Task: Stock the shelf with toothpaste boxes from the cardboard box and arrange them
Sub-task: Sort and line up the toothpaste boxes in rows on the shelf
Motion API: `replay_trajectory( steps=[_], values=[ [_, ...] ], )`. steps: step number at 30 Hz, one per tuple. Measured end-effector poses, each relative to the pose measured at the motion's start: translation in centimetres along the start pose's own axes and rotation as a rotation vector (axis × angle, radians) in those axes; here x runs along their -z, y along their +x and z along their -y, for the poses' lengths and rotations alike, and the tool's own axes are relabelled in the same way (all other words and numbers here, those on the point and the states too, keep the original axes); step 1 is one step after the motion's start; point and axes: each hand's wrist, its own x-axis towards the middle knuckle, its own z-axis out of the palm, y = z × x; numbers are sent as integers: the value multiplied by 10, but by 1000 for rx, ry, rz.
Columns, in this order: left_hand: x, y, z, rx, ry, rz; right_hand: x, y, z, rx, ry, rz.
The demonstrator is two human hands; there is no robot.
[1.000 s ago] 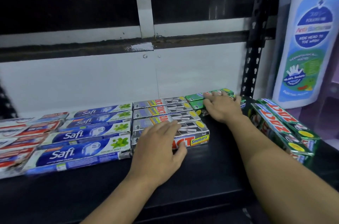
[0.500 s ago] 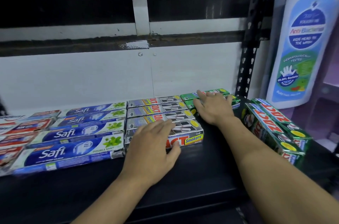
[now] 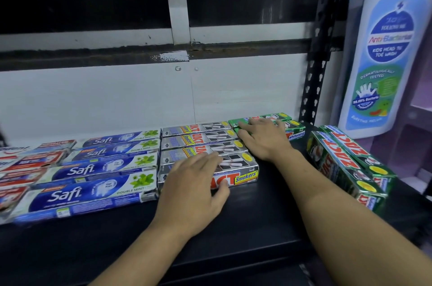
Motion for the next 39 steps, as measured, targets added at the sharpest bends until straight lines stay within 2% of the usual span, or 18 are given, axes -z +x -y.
replay_trajectory(
  steps=[9,20,28,30,34,39],
  values=[
    [-1,1,1,-9,-10,8,-2,3,-15,-158,36,29],
    [-3,1,2,-13,-21,3,-5,2,-13,-160,-61,2],
    [-2,2,2,-20,-26,-14,8,-13,-5,-168,31,-2],
    [-2,2,2,-22,-39,-4,18,-25,-1,-165,13,-34],
    [-2,2,4,-31,-35,-1,49,-73,9,-114,-76,-211],
    [-1,2,4,-37,-39,0,76,-142,-13,-172,-207,-329]
  ],
)
